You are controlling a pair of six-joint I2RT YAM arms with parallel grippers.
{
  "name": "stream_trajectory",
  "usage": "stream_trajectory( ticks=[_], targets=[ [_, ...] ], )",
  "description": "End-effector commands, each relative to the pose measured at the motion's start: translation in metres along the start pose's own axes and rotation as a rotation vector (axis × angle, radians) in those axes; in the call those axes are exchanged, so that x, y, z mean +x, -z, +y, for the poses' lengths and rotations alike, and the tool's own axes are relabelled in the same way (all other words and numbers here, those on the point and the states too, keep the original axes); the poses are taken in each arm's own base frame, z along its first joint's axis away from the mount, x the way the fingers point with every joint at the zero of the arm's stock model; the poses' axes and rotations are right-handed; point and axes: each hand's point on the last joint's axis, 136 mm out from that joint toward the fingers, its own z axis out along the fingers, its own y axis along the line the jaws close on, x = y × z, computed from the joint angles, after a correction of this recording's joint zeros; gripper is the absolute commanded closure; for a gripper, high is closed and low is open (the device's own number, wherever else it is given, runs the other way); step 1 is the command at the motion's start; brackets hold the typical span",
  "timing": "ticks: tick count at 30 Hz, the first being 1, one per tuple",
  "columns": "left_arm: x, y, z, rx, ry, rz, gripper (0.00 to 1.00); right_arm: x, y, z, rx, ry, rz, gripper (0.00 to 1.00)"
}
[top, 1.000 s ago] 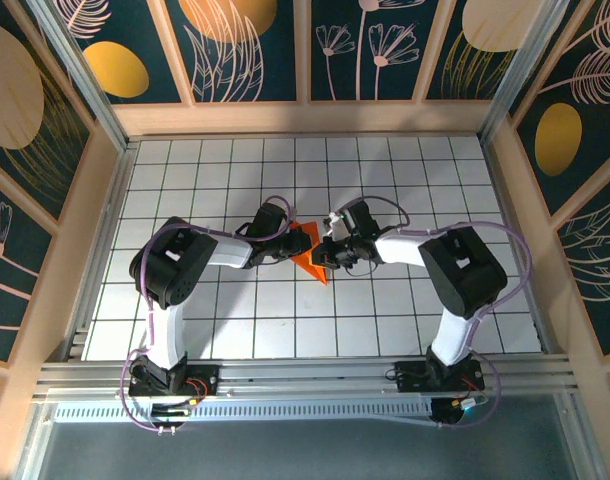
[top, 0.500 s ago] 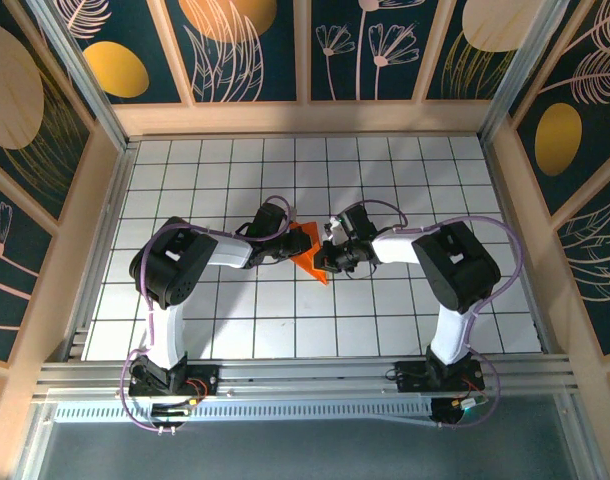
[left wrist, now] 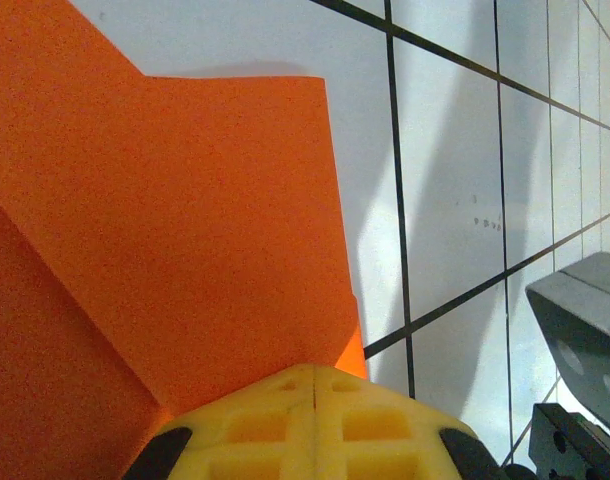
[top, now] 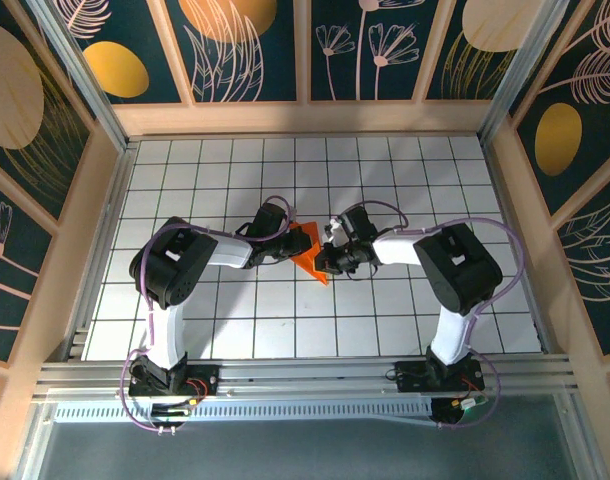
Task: Fold a paper plane with a square sheet of paper (fold left side to right side)
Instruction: Fourth fold the wing at the center of the table.
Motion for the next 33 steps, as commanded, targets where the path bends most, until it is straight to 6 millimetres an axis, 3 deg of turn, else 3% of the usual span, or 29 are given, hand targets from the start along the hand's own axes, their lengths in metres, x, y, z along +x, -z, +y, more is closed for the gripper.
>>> stream_trajectory(
  ticks=[1,33],
  targets=[
    [0.018,-0.003,0.048,-0.157,0.055,0.03,1.0,0.033,0.001,-0.014,0.051,-0.03,0.087,1.0],
    [0.018,-0.005,0.05,-0.166,0.056,0.031,1.0,0.065,0.015,-0.025,0.064,-0.063,0.105,1.0]
  ],
)
